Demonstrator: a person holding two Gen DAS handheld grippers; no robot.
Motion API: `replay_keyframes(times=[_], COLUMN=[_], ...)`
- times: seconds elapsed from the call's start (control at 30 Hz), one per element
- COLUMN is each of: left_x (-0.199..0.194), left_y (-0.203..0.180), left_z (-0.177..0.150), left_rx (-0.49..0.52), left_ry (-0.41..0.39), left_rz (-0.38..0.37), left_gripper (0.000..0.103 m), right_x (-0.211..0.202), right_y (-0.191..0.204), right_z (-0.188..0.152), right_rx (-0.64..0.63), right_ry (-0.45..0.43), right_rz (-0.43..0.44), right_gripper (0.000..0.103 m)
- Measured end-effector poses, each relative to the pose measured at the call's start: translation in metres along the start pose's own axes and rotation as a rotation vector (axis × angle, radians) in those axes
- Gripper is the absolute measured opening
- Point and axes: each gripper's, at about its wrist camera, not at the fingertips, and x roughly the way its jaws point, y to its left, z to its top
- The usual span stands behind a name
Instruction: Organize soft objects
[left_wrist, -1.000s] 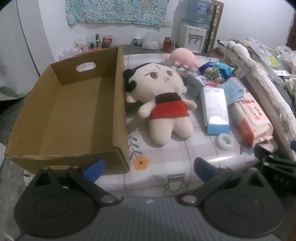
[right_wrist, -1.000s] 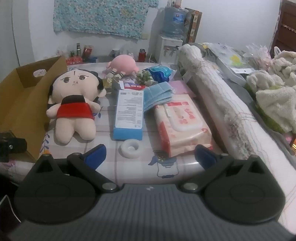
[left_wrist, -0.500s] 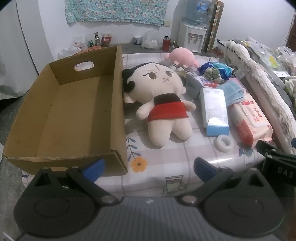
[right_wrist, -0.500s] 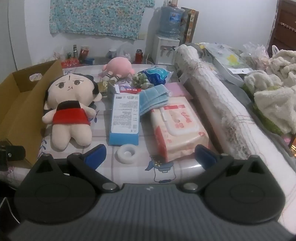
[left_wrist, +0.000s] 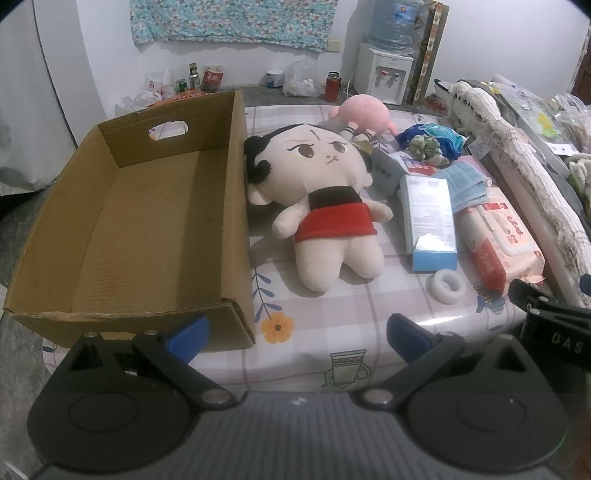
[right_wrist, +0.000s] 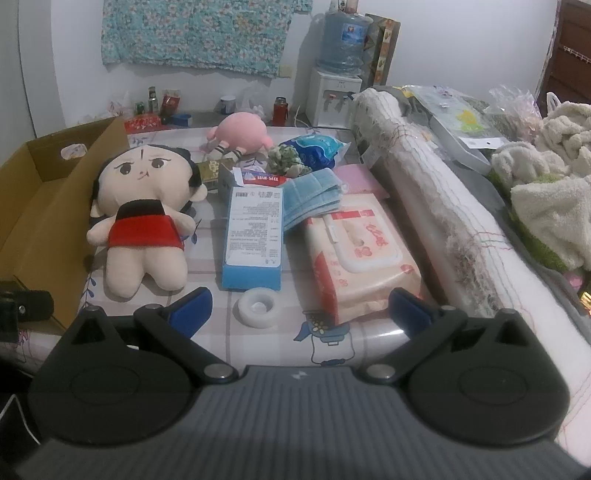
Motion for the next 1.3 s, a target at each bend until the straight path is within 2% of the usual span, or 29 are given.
replay_keyframes(times=[1.3], left_x=[-0.0006], left_y=[0.0075], left_z=[-0.0007], left_rx=[-0.004], left_ry=[0.003], left_rz=[-0.008], left_gripper=[0.103], right_x=[0.0014], right_y=[0.0034], right_z=[0.0007], right_rx=[0.002], right_ry=[0.003], right_rz=[0.002], right_gripper=[0.102])
